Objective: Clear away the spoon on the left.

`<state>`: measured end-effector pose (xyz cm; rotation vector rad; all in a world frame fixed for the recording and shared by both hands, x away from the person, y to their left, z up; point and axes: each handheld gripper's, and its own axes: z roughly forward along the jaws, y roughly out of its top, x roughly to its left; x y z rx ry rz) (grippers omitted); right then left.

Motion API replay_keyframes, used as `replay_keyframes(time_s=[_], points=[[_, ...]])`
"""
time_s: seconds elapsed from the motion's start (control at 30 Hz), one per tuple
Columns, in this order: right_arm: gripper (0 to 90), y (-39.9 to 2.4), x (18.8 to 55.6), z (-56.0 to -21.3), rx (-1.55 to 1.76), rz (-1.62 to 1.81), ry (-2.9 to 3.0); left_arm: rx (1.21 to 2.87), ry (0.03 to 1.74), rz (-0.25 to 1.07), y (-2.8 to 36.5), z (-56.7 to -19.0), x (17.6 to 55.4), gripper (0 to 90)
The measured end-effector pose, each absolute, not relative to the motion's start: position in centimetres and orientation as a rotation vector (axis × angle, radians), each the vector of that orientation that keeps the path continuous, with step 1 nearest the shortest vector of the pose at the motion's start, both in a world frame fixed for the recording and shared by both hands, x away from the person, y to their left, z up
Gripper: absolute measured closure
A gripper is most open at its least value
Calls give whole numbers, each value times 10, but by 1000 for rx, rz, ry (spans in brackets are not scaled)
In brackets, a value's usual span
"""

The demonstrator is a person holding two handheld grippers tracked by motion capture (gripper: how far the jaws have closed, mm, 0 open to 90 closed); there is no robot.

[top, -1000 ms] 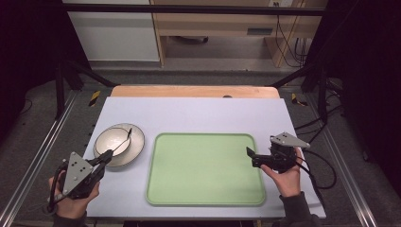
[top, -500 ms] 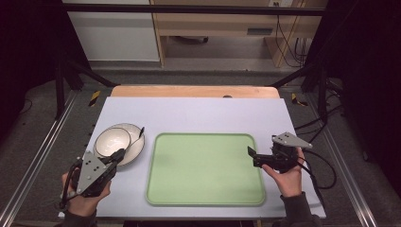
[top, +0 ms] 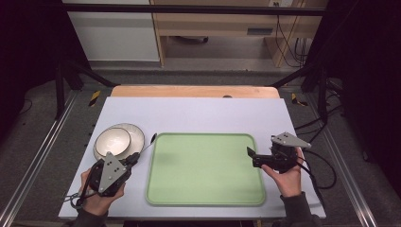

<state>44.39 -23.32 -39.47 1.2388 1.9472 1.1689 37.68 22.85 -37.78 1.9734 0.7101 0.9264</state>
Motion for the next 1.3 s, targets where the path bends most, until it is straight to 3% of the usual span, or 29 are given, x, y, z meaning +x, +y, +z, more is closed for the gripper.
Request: replay_keyframes(time_s=[1.3], points=[[32, -230, 446, -398, 1244, 1162, 1973, 2186, 683, 879, 200, -419, 400, 889]])
